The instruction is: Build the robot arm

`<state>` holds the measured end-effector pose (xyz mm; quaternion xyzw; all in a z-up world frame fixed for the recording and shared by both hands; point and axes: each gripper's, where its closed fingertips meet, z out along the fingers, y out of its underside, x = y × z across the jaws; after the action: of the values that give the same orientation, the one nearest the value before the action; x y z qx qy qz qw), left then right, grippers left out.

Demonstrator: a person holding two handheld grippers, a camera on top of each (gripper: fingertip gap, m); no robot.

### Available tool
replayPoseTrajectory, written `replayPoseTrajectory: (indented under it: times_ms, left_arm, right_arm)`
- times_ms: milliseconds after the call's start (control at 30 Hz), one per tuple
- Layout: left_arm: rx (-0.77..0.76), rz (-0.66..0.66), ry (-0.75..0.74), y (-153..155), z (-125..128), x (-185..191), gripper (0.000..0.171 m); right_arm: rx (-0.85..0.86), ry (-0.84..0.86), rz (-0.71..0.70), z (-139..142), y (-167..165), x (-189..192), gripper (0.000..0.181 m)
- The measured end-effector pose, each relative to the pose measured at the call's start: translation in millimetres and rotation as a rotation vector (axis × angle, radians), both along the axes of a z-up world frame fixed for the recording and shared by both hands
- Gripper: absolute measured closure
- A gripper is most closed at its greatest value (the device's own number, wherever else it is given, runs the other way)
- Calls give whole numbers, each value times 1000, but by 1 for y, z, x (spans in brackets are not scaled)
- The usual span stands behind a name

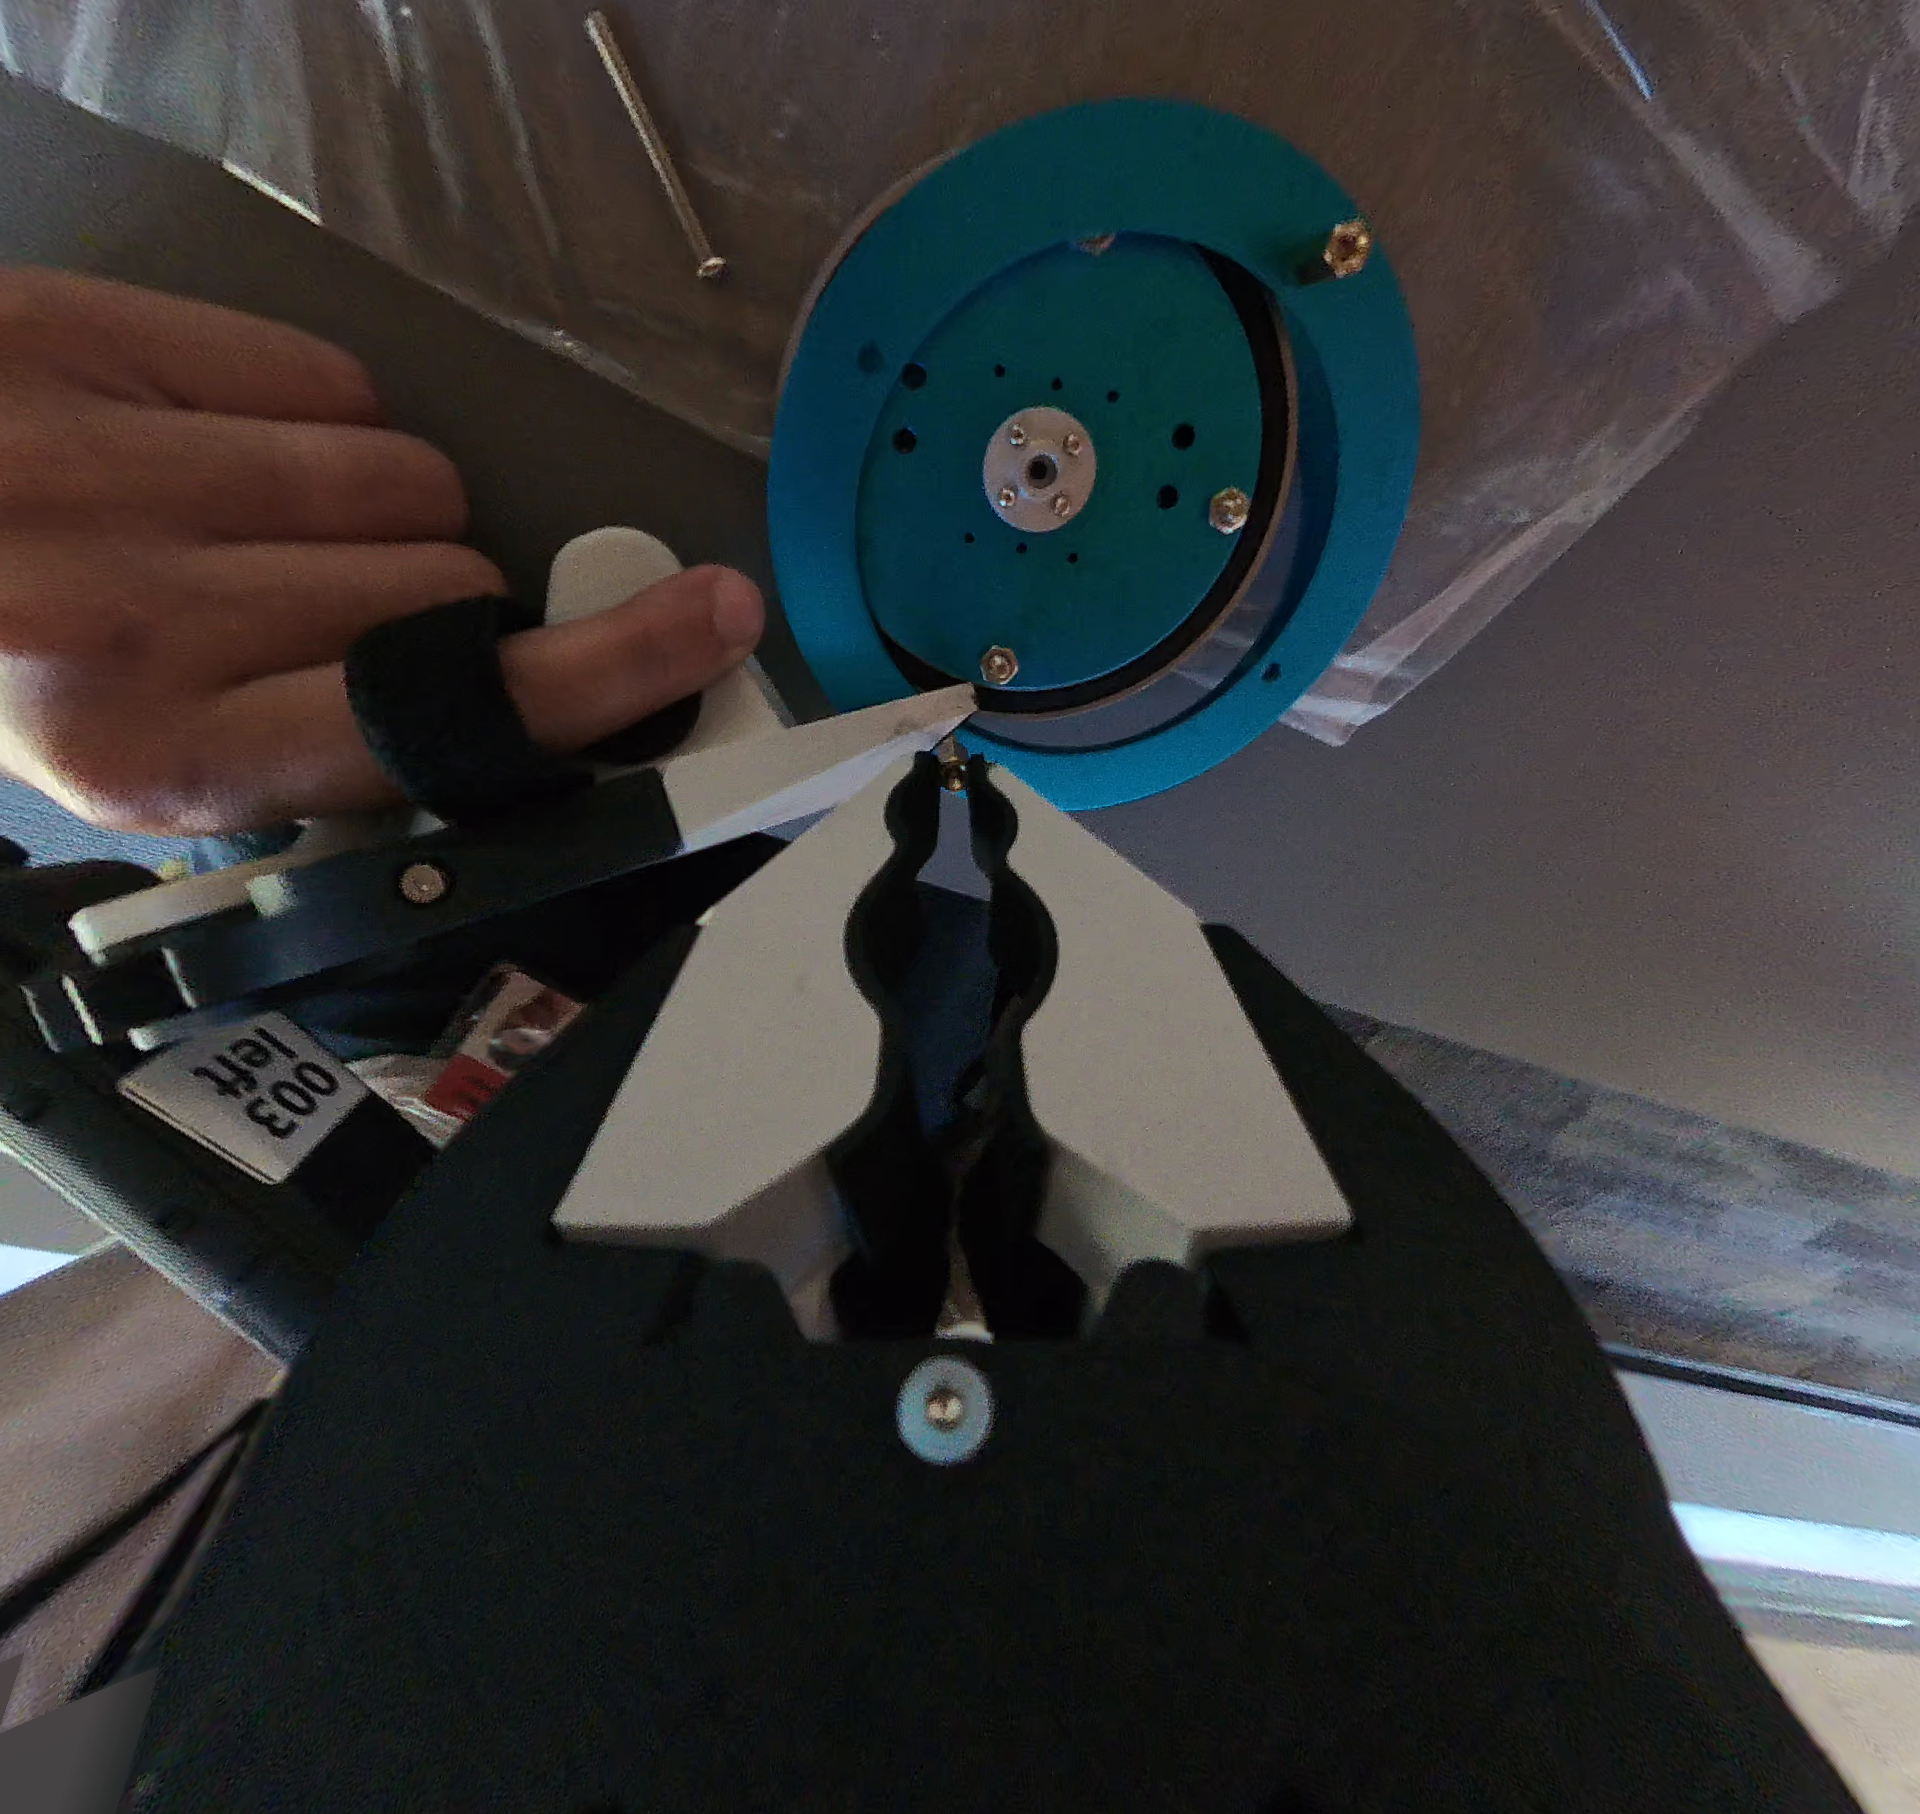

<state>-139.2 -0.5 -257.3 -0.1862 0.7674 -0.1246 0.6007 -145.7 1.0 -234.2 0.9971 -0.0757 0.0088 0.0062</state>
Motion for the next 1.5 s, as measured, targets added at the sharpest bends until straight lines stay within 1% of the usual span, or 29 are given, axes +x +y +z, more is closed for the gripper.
replayPoseTrajectory:
  times_ms: [67, 133, 200, 267, 300, 333, 433, 500, 533, 567, 633, 667, 700, 733, 767, 800, 833, 900, 967, 1067, 1167, 1267, 1367, 1500]
  left_arm:
    - [2, 0, -1, 0, 0, 0, 155]
    - [2, -3, -5, 0, 1, 0, 155]
    - [0, -6, -9, 0, 1, 0, 155]
    - [1, -9, -16, -1, 2, -1, 156]
    - [1, -11, -17, -1, 2, -1, 156]
    - [1, -12, -17, -1, 2, -1, 156]
    - [-1, -15, -17, -1, 2, -1, 156]
    - [-1, -15, -18, -1, 2, -1, 156]
    - [0, -17, -18, -2, 2, -1, 156]
    - [-2, -18, -18, -2, 2, -1, 156]
    - [-2, -20, -18, -2, 2, -1, 156]
    - [-2, -21, -18, -2, 2, -1, 156]
    - [-2, -22, -19, -2, 2, -1, 156]
    - [-1, -24, -19, -3, 2, -1, 156]
    - [-1, -27, -19, -3, 3, -2, 156]
    - [-1, -31, -19, -3, 3, -2, 156]
    - [-2, -34, -19, -4, 3, -2, 156]
    - [-3, -39, -19, -5, 3, -2, 156]
    - [-8, -41, -17, -5, 3, -2, 156]
    - [-8, -42, -18, -5, 3, -2, 156]
    - [-7, -41, -19, -4, 3, -2, 156]
    - [-8, -40, -19, -4, 3, -2, 156]
    - [-11, -40, -18, -4, 3, -2, 156]
    - [-19, -42, -16, -4, 3, -2, 156]
  right_arm:
    - [-11, 22, -57, 0, 0, 0, 176]
    - [-24, 38, -74, 1, -1, 0, 176]
    - [-24, 33, -39, 1, -1, 0, 177]
    - [-23, 23, 40, 3, -3, 1, 175]
    - [-25, 4, 83, 4, -5, 6, 163]
    - [-15, 19, 137, 5, -6, 6, 149]
    - [70, 54, 306, 16, -8, 16, 143]
    - [179, 146, 437, 28, -4, 15, 141]
    - [227, 208, 545, 33, -3, 10, 140]
    - [255, 246, 683, 37, -6, 8, 138]
    - [267, 250, 966, 34, -16, 9, 138]
    - [281, 244, 1075, 33, -18, 8, 148]
    - [324, 248, 1157, 33, -15, 4, 158]
    - [372, 235, 1205, 34, -9, 2, 157]
    - [388, 218, 1262, 32, -3, 0, 152]
    - [371, 204, 1321, 29, 0, 0, 143]
    - [332, 198, 1383, 24, 0, 1, 141]
    - [257, 188, 1517, 15, -4, 1, 142]
    - [215, 171, 1651, 9, -5, 2, 149]
    - [204, 182, 1788, 9, -2, 1, 155]
    - [229, 250, 1879, 12, 3, -3, 163]
    - [195, 324, 1966, 12, -1, -3, 170]
    - [193, 339, 2064, 9, 4, 0, 169]
    - [164, 443, 2141, 8, 0, -4, 170]
